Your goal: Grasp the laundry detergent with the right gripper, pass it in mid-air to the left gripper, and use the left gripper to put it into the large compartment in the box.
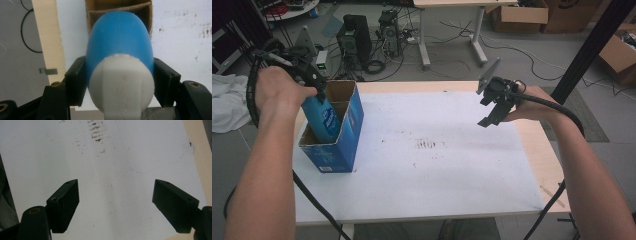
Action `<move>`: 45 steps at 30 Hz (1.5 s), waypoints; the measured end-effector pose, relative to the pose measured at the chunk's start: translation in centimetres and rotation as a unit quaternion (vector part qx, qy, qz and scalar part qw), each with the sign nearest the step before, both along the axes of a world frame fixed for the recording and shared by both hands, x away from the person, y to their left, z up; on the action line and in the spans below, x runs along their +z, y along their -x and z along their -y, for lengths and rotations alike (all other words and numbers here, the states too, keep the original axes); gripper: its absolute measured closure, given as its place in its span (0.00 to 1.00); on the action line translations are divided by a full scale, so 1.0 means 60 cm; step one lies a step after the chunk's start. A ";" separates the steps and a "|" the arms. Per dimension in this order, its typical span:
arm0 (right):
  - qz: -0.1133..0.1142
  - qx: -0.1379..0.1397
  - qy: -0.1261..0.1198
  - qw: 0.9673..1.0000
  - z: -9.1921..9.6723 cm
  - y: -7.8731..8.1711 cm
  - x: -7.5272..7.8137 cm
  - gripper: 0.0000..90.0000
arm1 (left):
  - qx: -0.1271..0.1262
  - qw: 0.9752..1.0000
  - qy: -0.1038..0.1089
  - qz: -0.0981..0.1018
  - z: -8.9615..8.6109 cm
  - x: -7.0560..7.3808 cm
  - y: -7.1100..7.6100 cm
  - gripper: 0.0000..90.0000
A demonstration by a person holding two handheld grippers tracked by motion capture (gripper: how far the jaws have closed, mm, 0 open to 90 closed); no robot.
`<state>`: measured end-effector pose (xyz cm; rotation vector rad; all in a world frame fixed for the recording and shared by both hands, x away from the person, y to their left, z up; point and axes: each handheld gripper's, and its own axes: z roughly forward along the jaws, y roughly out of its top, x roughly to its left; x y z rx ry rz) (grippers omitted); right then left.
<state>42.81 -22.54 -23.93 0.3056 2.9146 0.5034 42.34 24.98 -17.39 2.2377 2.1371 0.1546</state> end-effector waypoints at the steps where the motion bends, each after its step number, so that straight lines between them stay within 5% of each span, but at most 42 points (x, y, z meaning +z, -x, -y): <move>1: 0.000 0.000 0.000 1.000 0.000 0.000 0.000 0.24 | 0.000 1.000 0.000 -0.002 0.001 -0.005 -0.001 0.43; 17: -0.003 0.000 0.001 1.000 0.002 0.000 -0.003 0.24 | -0.002 0.999 -0.002 -0.033 0.010 -0.073 -0.010 0.43; 45: -0.003 0.002 0.000 1.000 0.001 0.000 -0.005 0.24 | -0.003 0.999 -0.006 -0.045 0.013 -0.128 -0.007 0.43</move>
